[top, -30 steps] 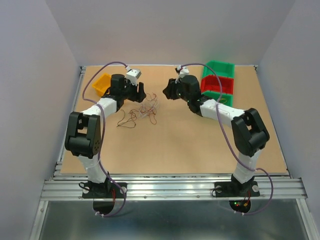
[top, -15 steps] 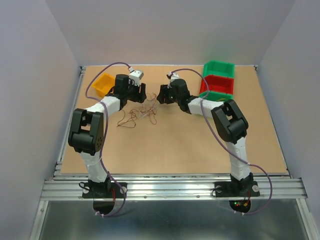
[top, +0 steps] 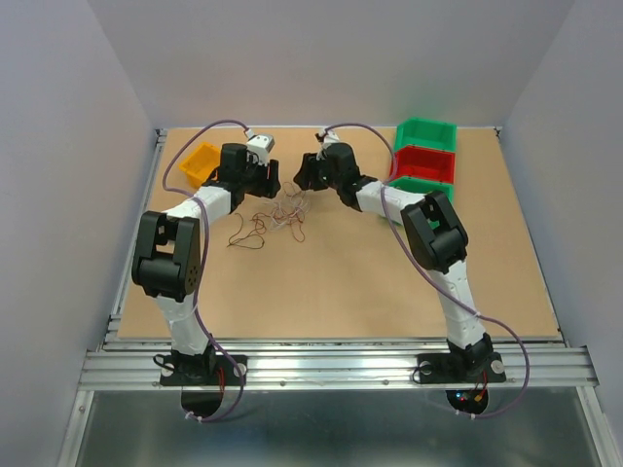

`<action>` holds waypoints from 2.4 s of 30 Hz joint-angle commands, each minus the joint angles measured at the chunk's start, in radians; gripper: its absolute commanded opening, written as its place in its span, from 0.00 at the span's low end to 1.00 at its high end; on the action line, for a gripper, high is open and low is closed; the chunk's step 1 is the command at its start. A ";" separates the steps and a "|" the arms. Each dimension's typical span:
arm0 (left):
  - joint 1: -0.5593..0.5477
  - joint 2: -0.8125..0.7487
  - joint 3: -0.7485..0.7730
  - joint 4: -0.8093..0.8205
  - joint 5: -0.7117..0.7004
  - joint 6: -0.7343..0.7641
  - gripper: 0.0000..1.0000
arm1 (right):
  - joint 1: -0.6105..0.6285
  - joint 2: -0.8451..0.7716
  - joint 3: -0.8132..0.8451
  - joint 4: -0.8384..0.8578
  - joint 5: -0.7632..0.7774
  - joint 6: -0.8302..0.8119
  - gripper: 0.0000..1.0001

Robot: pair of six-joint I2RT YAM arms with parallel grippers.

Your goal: Untangle the cables

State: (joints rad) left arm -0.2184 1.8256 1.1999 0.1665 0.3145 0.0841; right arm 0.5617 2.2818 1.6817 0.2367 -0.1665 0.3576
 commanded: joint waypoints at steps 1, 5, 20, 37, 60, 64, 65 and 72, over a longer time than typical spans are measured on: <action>0.004 0.000 0.059 0.007 0.009 -0.004 0.65 | 0.009 0.050 0.093 -0.025 -0.010 0.011 0.54; 0.004 -0.003 0.058 0.005 0.009 -0.004 0.65 | 0.009 0.053 0.096 -0.037 0.005 0.007 0.53; 0.004 0.015 0.072 -0.012 0.011 0.006 0.64 | 0.009 0.035 0.085 -0.066 -0.027 0.011 0.31; 0.004 -0.034 0.032 0.016 0.092 0.011 0.64 | 0.009 -0.389 -0.201 0.024 -0.103 -0.083 0.01; 0.176 -0.630 -0.436 0.654 0.666 -0.216 0.74 | 0.009 -0.733 -0.211 0.030 -0.237 -0.057 0.00; 0.117 -0.684 -0.479 0.654 0.638 -0.159 0.78 | 0.009 -0.706 -0.227 0.079 -0.246 -0.032 0.01; 0.082 -0.689 -0.480 0.639 0.621 -0.123 0.79 | 0.009 -0.699 -0.221 0.082 -0.252 -0.026 0.01; -0.022 -0.592 -0.395 0.531 0.327 -0.080 0.80 | 0.009 -0.674 -0.215 0.118 -0.298 0.001 0.01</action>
State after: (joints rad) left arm -0.2134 1.1896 0.7395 0.7105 0.8124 -0.0238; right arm 0.5640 1.6173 1.4075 0.2577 -0.4206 0.3344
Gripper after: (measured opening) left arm 0.797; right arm 0.014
